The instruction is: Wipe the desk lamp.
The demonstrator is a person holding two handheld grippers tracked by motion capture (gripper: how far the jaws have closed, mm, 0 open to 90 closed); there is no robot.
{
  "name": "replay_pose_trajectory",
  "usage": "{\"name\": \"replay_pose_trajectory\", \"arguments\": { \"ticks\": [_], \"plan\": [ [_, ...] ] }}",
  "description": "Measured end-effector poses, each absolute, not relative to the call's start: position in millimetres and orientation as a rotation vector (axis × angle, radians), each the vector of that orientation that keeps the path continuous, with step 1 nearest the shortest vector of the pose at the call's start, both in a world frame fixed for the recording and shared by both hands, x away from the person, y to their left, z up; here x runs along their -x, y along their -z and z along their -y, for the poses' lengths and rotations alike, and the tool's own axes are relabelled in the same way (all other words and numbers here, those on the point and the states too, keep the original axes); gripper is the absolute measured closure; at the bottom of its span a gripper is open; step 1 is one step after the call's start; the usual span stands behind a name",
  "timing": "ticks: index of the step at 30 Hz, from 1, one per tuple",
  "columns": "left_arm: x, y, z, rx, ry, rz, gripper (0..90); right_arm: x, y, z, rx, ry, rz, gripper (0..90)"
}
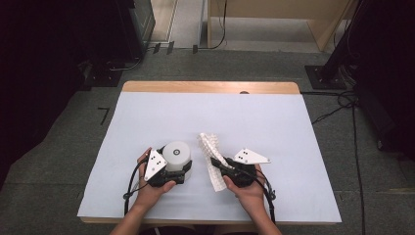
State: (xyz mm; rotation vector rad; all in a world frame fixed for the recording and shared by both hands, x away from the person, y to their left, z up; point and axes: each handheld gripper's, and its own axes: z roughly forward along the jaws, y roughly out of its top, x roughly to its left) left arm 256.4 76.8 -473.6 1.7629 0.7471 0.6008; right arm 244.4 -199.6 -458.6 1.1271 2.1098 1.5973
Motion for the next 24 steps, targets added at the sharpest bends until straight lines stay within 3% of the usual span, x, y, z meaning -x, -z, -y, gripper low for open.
{"name": "replay_pose_trajectory", "arguments": {
  "ticks": [8, 15, 17, 22, 24],
  "plan": [
    [-245, 473, -77, -1.723, -0.64, -0.823, 4.8, -244, 461, 201, -1.137, -1.612, -2.124, 77.6],
    [-234, 472, -57, -1.697, -0.787, -1.004, 3.7, -245, 463, 201, -1.148, -1.607, -2.132, 77.5],
    [-233, 473, -52, -1.704, -0.817, -1.04, 7.1, -245, 465, 198, -1.14, -1.603, -2.142, 77.5],
    [-236, 470, -59, -1.71, -0.749, -1.016, 8.4, -244, 469, 189, -1.128, -1.596, -2.181, 77.4],
    [-239, 465, -66, -1.677, -0.665, -0.979, 8.5, -243, 472, 185, -1.126, -1.593, -2.201, 77.4]
  ]
}}
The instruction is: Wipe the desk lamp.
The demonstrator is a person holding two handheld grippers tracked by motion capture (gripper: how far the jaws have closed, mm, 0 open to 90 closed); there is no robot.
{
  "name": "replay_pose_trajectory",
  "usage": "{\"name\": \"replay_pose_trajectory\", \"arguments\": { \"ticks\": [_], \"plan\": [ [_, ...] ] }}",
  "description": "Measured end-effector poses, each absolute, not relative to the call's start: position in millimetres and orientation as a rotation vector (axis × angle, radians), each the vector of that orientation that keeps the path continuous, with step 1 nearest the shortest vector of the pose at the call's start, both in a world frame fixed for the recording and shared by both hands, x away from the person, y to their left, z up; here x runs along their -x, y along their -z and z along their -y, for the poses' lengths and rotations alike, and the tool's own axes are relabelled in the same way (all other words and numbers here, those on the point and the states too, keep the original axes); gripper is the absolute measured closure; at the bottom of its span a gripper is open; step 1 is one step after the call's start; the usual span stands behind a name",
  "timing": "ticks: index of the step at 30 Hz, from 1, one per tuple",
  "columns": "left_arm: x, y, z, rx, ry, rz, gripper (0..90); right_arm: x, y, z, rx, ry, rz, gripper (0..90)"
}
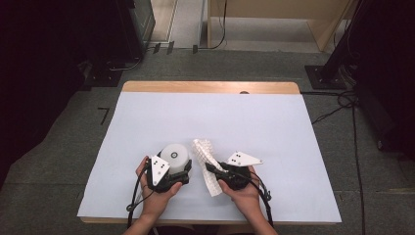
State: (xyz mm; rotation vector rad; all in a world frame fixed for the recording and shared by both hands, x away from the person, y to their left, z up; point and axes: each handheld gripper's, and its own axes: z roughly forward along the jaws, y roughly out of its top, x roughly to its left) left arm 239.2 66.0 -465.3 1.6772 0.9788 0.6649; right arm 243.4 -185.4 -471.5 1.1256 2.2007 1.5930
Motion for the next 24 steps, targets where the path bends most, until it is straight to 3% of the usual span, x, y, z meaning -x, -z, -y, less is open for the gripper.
{"name": "replay_pose_trajectory", "arguments": {
  "ticks": [3, 9, 18, 24],
  "plan": [
    [-242, 455, -78, -1.61, -0.553, -0.925, 8.6, -242, 477, 176, -1.112, -1.581, -2.249, 77.4],
    [-245, 453, -83, -1.618, -0.48, -0.867, 8.8, -236, 477, 161, -1.075, -1.589, -2.292, 77.3],
    [-244, 458, -72, -1.69, -0.452, -0.804, 8.8, -228, 448, 175, -0.982, -1.714, -2.135, 77.5],
    [-246, 453, -79, -1.665, -0.455, -0.82, 8.8, -232, 465, 167, -0.991, -1.623, -2.252, 77.5]
  ]
}}
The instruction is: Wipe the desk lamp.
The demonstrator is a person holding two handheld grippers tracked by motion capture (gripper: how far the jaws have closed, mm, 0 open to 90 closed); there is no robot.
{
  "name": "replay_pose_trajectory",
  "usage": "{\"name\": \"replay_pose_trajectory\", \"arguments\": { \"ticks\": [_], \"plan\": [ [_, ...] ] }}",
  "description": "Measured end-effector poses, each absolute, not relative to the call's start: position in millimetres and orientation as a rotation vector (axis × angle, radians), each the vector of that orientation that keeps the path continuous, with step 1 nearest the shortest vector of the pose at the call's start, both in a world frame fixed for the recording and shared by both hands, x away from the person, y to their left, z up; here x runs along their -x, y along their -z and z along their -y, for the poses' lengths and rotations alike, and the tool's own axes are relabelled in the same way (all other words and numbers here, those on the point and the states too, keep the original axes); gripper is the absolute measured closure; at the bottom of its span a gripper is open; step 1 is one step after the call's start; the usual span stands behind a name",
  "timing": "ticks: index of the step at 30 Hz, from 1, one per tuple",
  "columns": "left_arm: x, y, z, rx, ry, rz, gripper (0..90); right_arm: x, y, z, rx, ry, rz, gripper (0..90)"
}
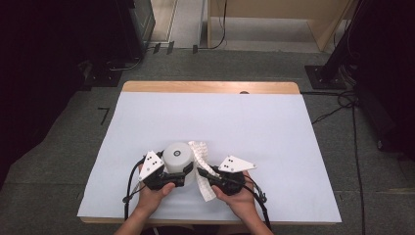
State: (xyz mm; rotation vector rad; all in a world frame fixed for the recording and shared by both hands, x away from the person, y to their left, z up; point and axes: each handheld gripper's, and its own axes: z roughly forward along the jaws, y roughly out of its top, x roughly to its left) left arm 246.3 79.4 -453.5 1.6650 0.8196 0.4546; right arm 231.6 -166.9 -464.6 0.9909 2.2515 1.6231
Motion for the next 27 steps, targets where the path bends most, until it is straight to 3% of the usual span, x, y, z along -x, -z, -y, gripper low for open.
{"name": "replay_pose_trajectory", "arguments": {
  "ticks": [3, 14, 20, 27],
  "plan": [
    [-248, 451, -85, -1.647, -0.449, -0.826, 8.8, -235, 475, 160, -1.008, -1.565, -2.326, 77.5],
    [-252, 456, -80, -1.664, -0.444, -0.796, 8.8, -232, 453, 167, -1.0, -1.647, -2.233, 77.5],
    [-257, 451, -88, -1.609, -0.502, -0.779, 8.8, -237, 465, 166, -1.037, -1.589, -2.256, 77.4],
    [-260, 463, -84, -1.671, -0.598, -0.812, 8.7, -239, 461, 182, -1.1, -1.566, -2.124, 77.2]
  ]
}}
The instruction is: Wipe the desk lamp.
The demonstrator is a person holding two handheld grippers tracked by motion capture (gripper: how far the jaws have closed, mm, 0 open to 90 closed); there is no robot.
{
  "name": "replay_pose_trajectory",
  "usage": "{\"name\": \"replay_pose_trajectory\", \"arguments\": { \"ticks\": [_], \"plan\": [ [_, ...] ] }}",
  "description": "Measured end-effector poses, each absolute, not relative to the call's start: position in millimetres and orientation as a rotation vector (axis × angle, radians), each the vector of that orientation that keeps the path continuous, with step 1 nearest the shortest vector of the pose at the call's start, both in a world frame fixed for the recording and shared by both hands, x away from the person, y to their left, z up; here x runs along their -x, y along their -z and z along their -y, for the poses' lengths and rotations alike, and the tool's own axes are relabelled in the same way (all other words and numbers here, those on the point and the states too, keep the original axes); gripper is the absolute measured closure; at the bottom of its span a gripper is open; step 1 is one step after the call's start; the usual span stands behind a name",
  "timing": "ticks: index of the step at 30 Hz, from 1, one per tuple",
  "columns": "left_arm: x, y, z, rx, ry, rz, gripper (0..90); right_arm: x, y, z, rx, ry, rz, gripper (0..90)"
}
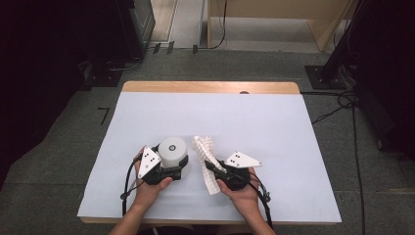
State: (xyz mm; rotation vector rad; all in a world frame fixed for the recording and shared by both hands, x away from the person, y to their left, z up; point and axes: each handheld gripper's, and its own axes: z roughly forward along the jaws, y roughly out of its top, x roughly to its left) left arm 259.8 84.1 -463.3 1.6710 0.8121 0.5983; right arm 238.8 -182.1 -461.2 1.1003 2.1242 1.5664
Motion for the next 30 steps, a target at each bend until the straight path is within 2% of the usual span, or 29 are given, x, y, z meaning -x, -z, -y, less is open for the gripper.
{"name": "replay_pose_trajectory", "arguments": {
  "ticks": [7, 11, 14, 19, 23, 25, 30],
  "plan": [
    [-254, 474, -74, -1.758, -0.684, -0.759, 8.7, -240, 465, 188, -1.131, -1.546, -2.105, 77.2],
    [-253, 474, -75, -1.767, -0.685, -0.752, 8.5, -240, 465, 190, -1.131, -1.549, -2.103, 77.2],
    [-252, 474, -80, -1.763, -0.679, -0.779, 8.1, -241, 464, 193, -1.137, -1.549, -2.092, 77.2],
    [-245, 468, -77, -1.719, -0.748, -0.831, 5.4, -242, 466, 196, -1.149, -1.551, -2.098, 77.1],
    [-239, 467, -69, -1.7, -0.798, -0.904, 5.4, -243, 467, 195, -1.157, -1.549, -2.103, 77.0],
    [-235, 468, -60, -1.684, -0.855, -0.999, 5.8, -243, 468, 194, -1.147, -1.547, -2.108, 77.0],
    [-233, 467, -59, -1.694, -0.839, -1.024, 8.0, -242, 469, 191, -1.144, -1.546, -2.122, 76.9]
  ]
}}
